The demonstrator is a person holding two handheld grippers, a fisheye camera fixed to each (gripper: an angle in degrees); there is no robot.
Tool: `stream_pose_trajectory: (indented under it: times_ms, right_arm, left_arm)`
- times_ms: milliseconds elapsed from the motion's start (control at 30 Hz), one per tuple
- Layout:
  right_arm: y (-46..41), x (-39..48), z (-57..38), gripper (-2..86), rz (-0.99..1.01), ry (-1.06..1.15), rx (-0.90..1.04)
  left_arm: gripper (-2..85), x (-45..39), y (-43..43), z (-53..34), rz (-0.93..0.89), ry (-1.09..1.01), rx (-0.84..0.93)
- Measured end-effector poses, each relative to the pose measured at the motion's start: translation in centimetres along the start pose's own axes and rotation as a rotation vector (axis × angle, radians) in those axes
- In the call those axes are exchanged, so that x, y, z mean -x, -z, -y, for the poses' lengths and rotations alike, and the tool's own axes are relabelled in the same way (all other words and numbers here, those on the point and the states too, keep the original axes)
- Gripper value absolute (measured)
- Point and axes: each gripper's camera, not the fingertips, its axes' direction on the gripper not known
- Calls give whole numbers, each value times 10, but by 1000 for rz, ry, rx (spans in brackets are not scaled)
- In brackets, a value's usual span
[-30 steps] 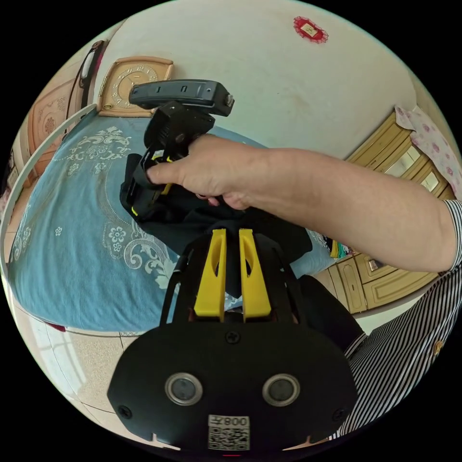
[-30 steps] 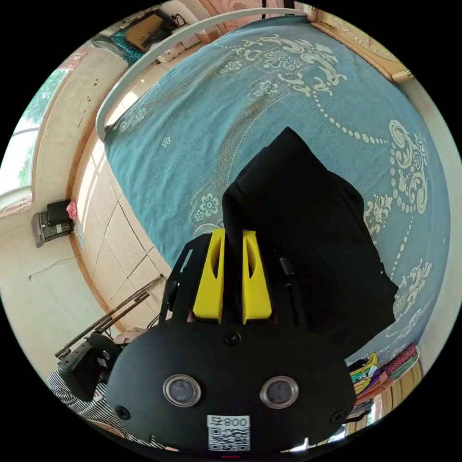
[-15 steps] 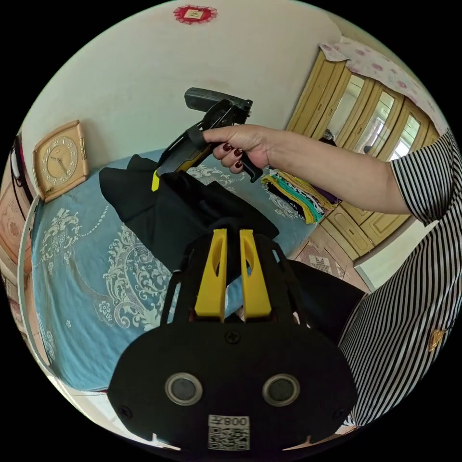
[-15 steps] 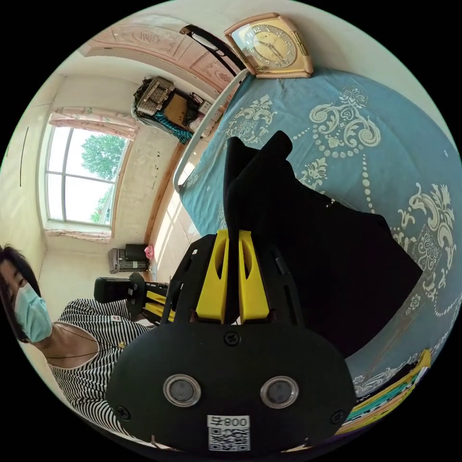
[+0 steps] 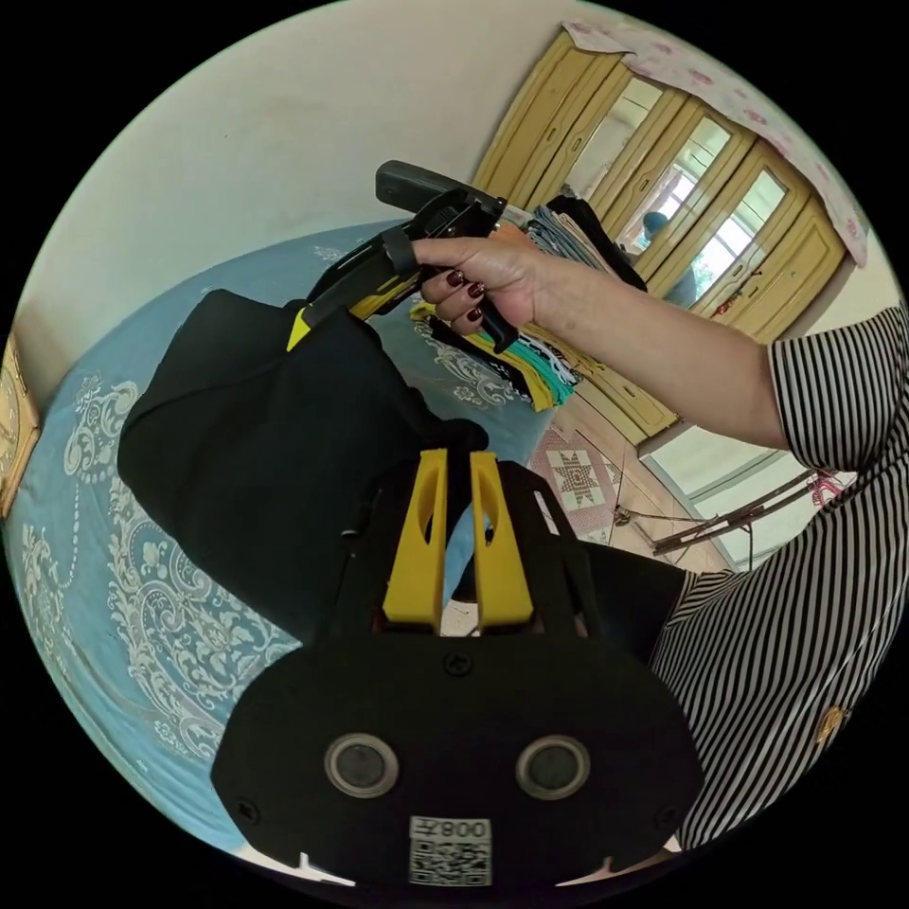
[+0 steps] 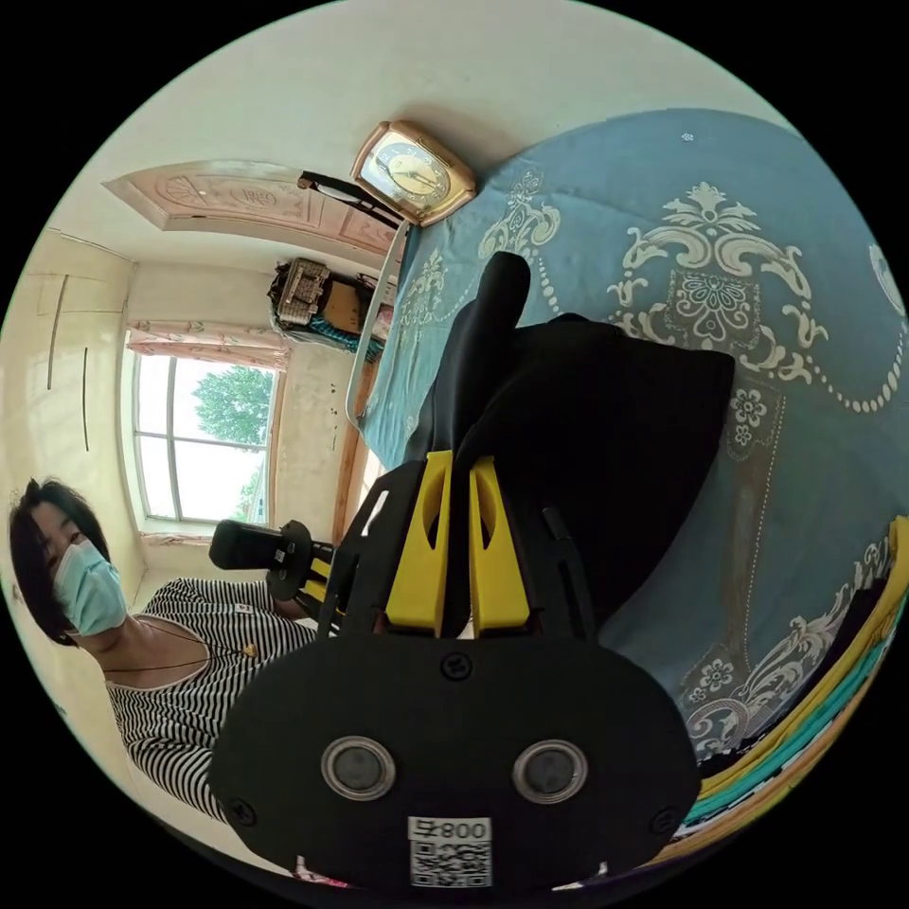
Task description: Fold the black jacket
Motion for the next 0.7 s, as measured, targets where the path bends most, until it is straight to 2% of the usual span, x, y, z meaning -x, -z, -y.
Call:
stream_pose_trajectory:
  times_ms: [200, 300, 433, 467, 533, 600, 700]
  right_arm:
    - [18, -87, -53, 20, 50, -81, -53]
    - [12, -139, -77, 21, 73, -157, -53]
    - [2, -190, -108, 21, 178, -205, -97]
    - [0, -199, -114, 21, 202, -206, -107]
    - [-4, -208, -121, 21, 231, -210, -108]
    - [-6, -214, -127, 21, 262, -216, -113]
    - [1, -214, -144, 20, 276, -232, -155]
  left_arm:
    - [32, 13, -55, 45, -95, 2, 96]
    - [30, 28, -72, 56, -232, 64, 96]
    - [10, 44, -38, 53, -418, 108, -121]
    - [7, 53, -26, 50, -405, 144, -186]
    - [4, 73, -17, 47, -312, 229, -208]
    - [2, 96, -22, 45, -186, 329, -156]
    - [1, 124, -55, 45, -222, 404, -39]
